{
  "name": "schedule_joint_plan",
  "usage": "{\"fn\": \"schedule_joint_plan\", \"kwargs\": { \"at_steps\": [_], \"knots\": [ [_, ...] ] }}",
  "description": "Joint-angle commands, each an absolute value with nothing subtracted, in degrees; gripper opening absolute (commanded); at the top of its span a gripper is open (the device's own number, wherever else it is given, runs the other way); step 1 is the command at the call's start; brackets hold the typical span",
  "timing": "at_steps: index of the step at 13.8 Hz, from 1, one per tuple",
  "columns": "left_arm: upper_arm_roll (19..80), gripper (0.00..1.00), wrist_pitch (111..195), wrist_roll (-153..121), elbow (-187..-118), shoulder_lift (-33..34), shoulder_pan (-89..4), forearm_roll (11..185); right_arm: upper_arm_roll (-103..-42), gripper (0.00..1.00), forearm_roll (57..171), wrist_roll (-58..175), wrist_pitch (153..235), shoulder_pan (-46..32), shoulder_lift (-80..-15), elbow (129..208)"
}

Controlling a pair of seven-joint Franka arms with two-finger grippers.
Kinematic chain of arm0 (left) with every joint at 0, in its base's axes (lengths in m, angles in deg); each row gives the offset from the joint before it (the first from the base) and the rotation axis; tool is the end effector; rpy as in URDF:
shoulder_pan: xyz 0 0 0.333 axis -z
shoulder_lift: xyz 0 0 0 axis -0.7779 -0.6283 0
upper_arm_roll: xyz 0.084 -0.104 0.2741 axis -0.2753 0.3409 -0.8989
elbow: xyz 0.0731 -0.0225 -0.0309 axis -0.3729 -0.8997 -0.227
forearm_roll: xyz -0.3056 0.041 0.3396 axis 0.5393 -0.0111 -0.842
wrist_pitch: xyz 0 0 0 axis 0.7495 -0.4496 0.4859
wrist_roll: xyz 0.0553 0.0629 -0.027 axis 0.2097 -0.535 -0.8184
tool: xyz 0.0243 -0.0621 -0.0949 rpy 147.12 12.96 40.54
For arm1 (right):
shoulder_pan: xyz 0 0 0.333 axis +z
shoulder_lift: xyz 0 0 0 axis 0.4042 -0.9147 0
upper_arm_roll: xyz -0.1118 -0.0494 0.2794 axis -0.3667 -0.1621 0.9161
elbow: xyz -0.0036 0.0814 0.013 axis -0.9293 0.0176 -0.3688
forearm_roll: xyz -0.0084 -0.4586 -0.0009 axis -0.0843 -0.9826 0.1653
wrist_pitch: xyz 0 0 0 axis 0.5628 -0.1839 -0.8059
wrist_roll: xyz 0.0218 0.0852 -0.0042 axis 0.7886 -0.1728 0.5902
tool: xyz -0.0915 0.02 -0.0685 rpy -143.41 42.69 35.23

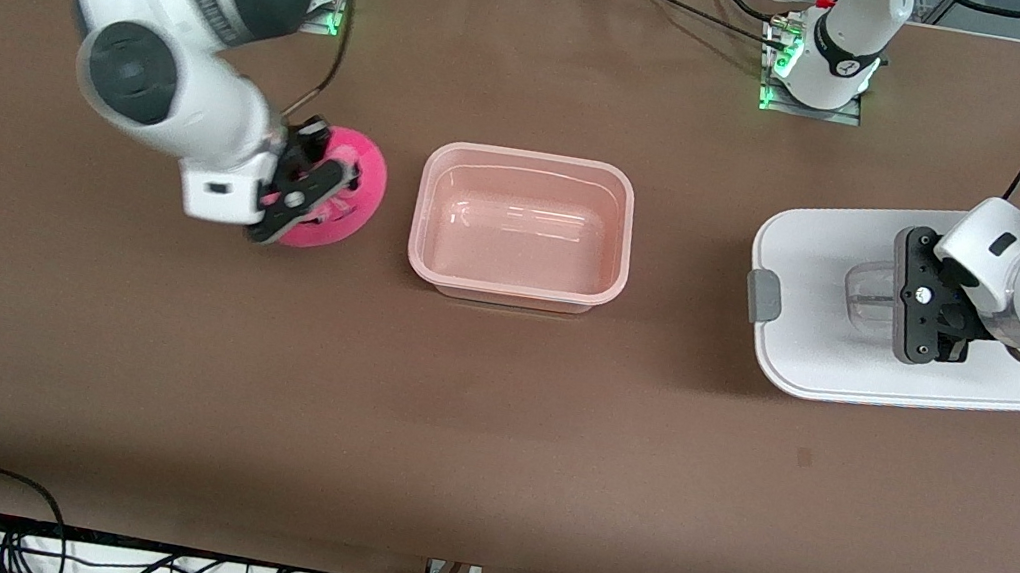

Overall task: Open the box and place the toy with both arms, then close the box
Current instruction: 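Carry the pink toy with the right gripper and drop it into the box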

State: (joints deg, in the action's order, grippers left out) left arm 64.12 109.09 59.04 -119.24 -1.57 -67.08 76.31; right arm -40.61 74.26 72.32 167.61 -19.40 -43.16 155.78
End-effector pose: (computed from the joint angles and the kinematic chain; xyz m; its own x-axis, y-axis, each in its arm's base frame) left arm 0.6977 -0.0913 0.5137 0.1192 -0.9896 -0.0806 -0.9489 -0.1375 0.2840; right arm 0.6078 0.3190 0.4386 0.6250 0.7556 -0.1959 0.7351 -0.6542 -0.1780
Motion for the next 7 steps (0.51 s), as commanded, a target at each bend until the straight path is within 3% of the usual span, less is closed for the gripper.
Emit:
{"fn": "schedule_joint_plan", "kwargs": {
  "at_steps": [1,7],
  "knots": [
    [64.3,0.00,108.1,60.5,-118.4,-1.7,-67.2,75.9,-40.7,0.00,69.5,68.5,165.9,-12.7,-43.8,154.2],
    [64.3,0.00,108.1,60.6,-118.4,-1.7,-67.5,76.0,-40.8,0.00,62.4,60.5,169.8,-3.0,-48.0,154.1]
  ]
}}
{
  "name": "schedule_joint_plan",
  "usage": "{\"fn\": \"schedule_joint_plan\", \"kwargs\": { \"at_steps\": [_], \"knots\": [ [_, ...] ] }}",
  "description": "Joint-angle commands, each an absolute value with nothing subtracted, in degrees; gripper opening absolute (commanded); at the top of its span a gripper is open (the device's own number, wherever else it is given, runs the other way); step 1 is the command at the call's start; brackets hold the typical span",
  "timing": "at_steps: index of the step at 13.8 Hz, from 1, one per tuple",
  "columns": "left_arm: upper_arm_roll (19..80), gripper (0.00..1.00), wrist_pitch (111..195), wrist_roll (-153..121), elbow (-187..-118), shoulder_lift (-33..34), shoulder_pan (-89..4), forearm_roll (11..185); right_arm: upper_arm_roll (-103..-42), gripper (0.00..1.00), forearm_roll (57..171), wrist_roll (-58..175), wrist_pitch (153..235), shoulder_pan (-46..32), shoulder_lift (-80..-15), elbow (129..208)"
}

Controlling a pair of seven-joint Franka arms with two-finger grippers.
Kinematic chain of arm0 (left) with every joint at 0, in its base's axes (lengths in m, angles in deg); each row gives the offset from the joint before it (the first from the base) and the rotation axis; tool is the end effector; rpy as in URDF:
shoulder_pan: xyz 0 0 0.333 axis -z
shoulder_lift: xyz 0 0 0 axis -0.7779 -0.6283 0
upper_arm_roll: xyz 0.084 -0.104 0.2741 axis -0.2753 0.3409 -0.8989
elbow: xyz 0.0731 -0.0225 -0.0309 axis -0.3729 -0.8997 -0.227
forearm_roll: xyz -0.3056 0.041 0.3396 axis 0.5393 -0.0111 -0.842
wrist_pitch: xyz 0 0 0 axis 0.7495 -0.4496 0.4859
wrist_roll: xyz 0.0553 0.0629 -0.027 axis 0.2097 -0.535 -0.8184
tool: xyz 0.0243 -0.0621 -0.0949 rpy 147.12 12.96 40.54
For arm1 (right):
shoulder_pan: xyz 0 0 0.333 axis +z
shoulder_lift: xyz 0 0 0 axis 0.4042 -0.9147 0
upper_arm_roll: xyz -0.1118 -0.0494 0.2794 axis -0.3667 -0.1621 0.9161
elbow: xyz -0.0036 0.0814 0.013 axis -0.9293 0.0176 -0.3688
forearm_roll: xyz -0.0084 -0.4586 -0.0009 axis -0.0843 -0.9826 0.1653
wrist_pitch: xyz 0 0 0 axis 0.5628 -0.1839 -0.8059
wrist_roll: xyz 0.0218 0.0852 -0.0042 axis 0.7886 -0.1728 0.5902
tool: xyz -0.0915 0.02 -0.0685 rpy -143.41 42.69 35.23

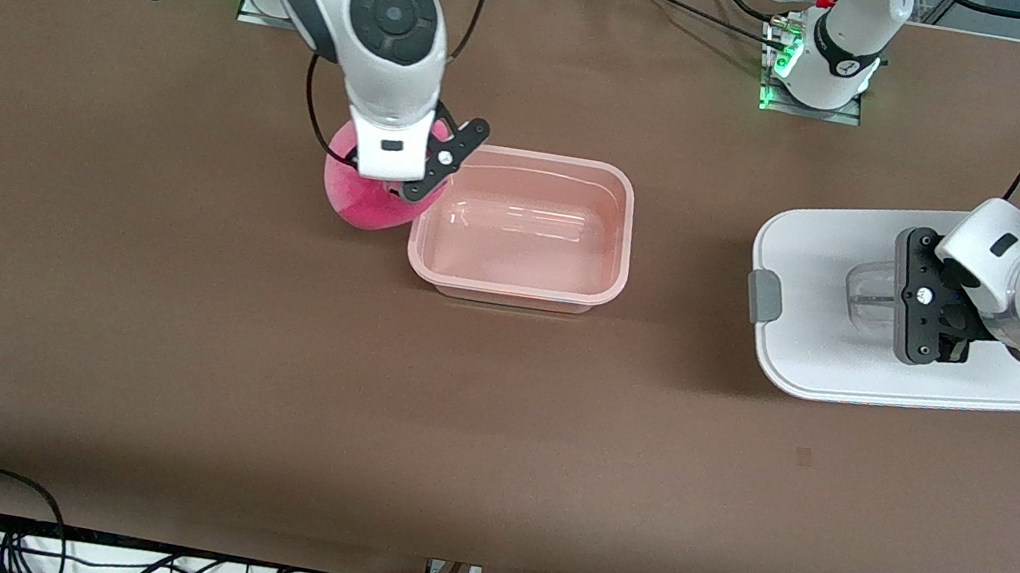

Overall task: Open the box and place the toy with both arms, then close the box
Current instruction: 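Carry the pink toy with the right gripper and drop it into the box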

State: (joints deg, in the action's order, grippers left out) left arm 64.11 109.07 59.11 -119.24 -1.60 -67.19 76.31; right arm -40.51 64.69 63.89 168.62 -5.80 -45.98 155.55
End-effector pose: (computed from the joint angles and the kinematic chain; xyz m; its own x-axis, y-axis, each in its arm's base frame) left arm 0.6980 -0.0898 0.5133 0.1201 -0.9895 -0.0804 -0.9485 -0.1382 0.2849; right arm 0.5354 0.4432 0.4096 0.5392 0.7993 -0.2653 0.8267 -0.5624 -0.0142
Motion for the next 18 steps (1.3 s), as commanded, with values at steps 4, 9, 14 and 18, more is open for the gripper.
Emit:
{"fn": "schedule_joint_plan", "kwargs": {
  "at_steps": [4,9,14,18],
  "knots": [
    [64.3,0.00,108.1,60.6,-118.5,-1.7,-68.0,76.0,-41.0,0.09,59.8,52.2,175.4,1.9,-52.6,153.5],
    [64.4,0.00,108.0,60.6,-118.5,-1.7,-67.9,76.0,-40.7,1.00,60.1,43.1,177.4,6.4,-53.1,149.8],
    [64.4,0.00,108.0,60.6,-118.5,-1.8,-67.9,76.0,-41.3,1.00,61.4,43.5,164.4,6.0,-51.7,139.6],
    [64.4,0.00,108.0,60.6,-118.5,-1.7,-67.9,76.1,-41.9,1.00,61.6,43.6,157.2,-0.3,-50.4,136.6]
  ]
}}
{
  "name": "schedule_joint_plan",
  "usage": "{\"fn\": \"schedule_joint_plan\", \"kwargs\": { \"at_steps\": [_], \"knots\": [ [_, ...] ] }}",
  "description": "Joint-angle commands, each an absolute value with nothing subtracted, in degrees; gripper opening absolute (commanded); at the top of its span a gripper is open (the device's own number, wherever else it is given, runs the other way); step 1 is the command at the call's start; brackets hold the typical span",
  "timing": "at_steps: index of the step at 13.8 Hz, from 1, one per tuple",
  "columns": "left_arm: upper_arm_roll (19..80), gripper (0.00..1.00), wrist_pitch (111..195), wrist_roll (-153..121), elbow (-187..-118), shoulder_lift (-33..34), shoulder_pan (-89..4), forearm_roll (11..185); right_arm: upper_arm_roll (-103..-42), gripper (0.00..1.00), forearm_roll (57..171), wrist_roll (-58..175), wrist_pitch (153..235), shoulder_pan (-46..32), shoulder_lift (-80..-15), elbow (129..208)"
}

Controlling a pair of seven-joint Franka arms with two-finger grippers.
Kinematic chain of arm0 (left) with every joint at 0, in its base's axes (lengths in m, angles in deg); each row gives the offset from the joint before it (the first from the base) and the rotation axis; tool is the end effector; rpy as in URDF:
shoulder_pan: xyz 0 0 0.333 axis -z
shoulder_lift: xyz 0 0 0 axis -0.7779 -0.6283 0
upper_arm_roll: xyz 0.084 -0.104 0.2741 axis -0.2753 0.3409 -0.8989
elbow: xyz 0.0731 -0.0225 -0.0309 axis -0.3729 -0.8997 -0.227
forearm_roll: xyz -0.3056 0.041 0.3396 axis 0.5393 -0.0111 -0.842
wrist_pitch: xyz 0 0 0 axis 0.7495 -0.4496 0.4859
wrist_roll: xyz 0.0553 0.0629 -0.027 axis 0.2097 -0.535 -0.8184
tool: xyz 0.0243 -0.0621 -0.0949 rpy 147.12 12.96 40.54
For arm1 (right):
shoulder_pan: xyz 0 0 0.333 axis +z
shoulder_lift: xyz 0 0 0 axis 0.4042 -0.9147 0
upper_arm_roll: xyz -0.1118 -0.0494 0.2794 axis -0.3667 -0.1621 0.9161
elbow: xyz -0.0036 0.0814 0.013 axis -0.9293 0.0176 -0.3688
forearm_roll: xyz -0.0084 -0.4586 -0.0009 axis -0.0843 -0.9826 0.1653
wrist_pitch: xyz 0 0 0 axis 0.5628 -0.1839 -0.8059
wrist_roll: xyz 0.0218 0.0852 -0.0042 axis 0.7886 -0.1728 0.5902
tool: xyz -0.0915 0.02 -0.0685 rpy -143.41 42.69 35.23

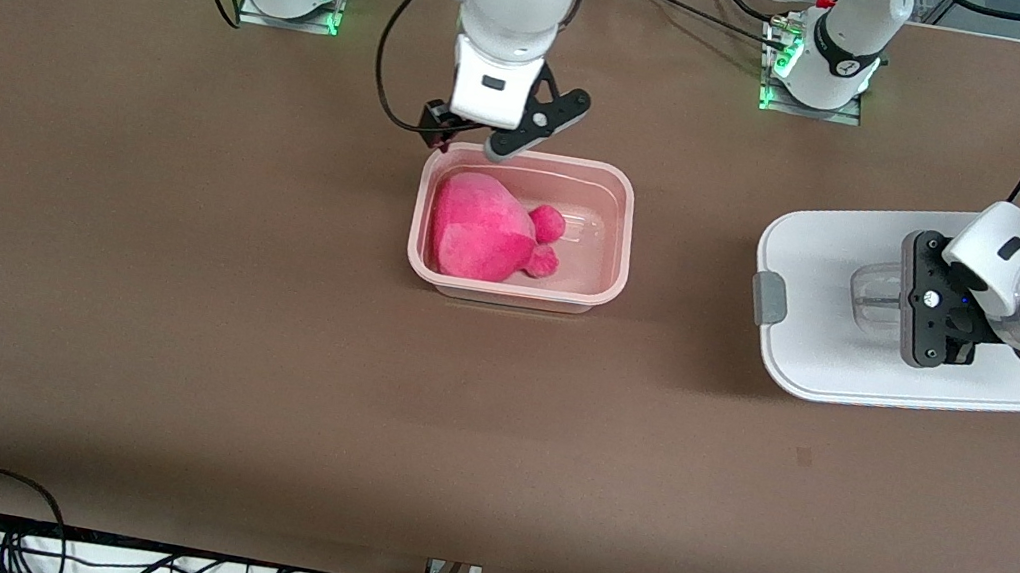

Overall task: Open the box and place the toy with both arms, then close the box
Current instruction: 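Carry the pink toy with the right gripper and drop it into the box, then withdraw the right gripper from the box toward its rest side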

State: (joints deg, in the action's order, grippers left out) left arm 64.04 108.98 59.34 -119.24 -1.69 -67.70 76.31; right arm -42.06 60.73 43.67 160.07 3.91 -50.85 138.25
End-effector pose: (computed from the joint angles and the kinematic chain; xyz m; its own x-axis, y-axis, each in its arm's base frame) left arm 0.6989 -0.0828 0.5120 0.1258 -0.9888 -0.0801 -0.9467 -0.1438 0.2882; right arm 0.5146 0.5111 0.4950 0.7549 0.6303 -0.1810 0.6530 -0.7479 0.1190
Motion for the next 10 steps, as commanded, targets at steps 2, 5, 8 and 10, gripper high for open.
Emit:
{"fn": "schedule_joint_plan", "kwargs": {
  "at_steps": [2,5,8,10],
  "knots": [
    [64.4,0.00,108.0,60.6,-118.6,-1.7,-68.0,76.0,-41.9,1.00,63.4,43.6,157.0,-8.3,-49.2,136.6],
    [64.4,0.00,108.0,60.6,-118.5,-1.7,-68.0,76.0,-41.9,1.00,68.3,43.8,155.1,-22.0,-47.6,136.6],
    [64.4,0.00,108.0,60.6,-118.5,-1.8,-67.9,76.1,-41.9,1.00,70.4,44.9,153.7,-30.3,-47.2,135.8],
    [64.5,0.00,108.0,60.6,-118.6,-1.7,-67.9,76.0,-41.9,1.00,70.4,45.0,152.6,-34.0,-47.1,135.8]
  ]
}}
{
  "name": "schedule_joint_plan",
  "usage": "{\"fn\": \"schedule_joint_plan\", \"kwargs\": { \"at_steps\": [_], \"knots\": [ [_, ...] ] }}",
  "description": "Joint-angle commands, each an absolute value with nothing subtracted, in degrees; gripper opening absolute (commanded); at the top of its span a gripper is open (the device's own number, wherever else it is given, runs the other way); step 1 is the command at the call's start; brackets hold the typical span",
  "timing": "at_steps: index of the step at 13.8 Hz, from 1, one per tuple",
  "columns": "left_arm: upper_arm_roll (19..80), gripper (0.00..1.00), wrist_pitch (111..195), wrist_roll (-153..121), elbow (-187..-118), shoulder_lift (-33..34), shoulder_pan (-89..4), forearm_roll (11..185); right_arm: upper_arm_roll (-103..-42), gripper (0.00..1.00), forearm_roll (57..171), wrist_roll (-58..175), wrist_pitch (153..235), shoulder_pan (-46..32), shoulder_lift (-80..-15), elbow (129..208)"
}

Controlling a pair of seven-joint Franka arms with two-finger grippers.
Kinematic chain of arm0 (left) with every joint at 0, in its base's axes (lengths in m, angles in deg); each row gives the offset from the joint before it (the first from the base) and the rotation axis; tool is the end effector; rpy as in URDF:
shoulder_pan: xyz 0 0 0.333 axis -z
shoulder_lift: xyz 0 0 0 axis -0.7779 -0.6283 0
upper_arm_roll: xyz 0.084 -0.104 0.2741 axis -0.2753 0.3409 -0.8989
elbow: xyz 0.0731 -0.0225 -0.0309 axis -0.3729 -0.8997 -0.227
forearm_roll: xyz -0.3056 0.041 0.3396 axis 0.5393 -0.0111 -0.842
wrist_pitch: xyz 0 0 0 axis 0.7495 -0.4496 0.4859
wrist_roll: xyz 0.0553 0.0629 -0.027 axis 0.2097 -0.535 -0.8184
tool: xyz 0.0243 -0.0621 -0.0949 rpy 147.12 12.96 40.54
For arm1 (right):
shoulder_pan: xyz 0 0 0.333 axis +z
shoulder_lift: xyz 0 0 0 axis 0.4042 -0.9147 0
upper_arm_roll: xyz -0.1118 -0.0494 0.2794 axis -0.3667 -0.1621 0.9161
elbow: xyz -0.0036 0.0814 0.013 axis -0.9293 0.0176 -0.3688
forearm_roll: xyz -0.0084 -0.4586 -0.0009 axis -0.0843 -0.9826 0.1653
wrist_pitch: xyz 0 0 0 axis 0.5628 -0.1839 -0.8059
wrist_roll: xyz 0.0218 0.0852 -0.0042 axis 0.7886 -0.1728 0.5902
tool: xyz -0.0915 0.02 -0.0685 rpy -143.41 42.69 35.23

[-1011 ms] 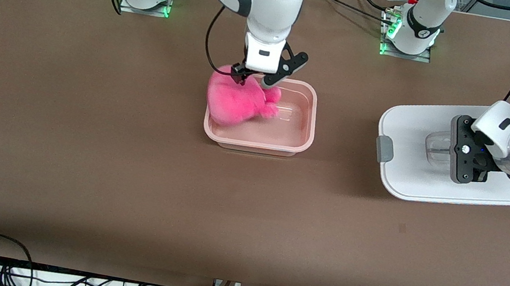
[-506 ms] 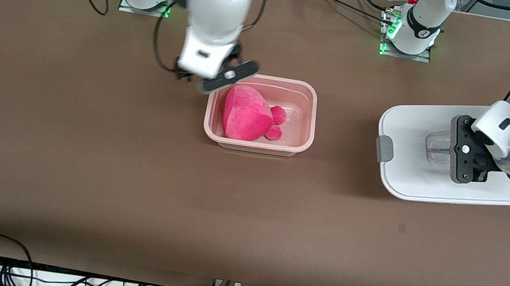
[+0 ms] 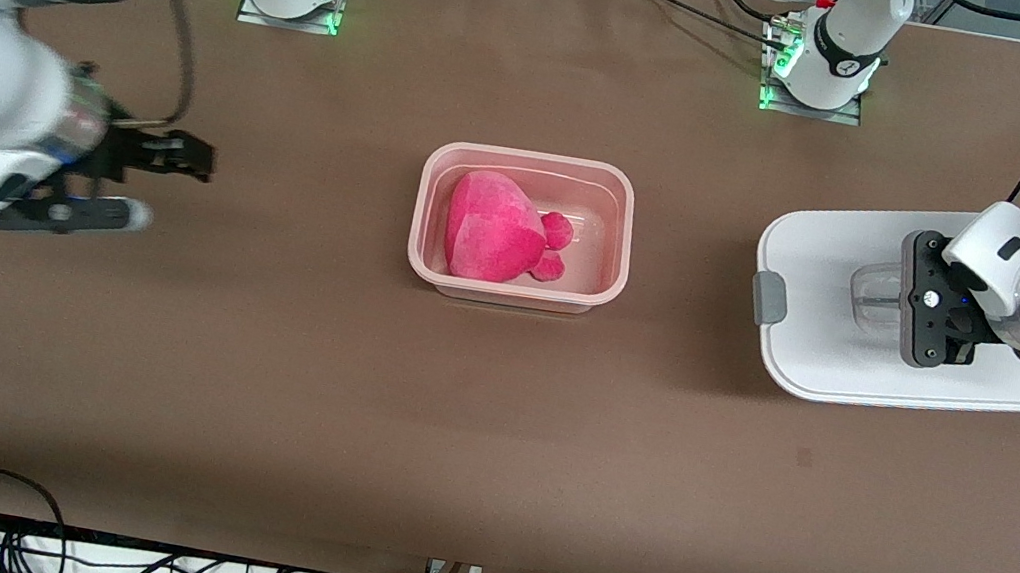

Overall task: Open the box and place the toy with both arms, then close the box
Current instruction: 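Withdraw the right gripper from the box toward its rest side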

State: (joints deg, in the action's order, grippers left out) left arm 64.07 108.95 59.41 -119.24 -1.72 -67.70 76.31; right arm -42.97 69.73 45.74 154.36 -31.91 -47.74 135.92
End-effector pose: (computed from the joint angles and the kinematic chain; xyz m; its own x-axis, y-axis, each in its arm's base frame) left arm 0.6989 -0.0831 0.5117 0.1241 -0.9891 -0.0796 -0.9467 -0.1421 0.2893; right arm 0.6934 0.1193 0.5445 0.9709 0.1047 -0.2153 0.1041 -0.9945 -0.0143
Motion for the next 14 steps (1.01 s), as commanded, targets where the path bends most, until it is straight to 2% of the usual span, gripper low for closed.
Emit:
{"fn": "schedule_joint_plan", "kwargs": {
  "at_steps": [1,3,7,11,14],
  "knots": [
    [64.5,0.00,108.0,60.6,-118.5,-1.7,-67.8,76.0,-42.0,1.00,70.5,45.7,152.5,-35.3,-46.1,135.8],
    [64.5,0.00,107.9,60.7,-118.7,-1.7,-67.9,76.0,-43.1,1.00,70.4,47.1,152.9,-35.4,-42.7,138.1],
    [64.6,0.00,108.0,60.5,-118.6,-1.7,-67.2,76.0,-50.0,1.00,70.9,48.0,155.2,-33.8,-34.5,148.7],
    [64.6,0.00,108.0,60.5,-118.7,-1.7,-67.2,76.1,-58.1,1.00,71.0,48.0,155.8,-27.6,-31.0,152.5],
    [64.7,0.00,108.0,60.4,-118.7,-1.7,-67.1,76.1,-62.7,1.00,70.9,48.3,160.7,-22.1,-25.8,160.4]
  ]
}}
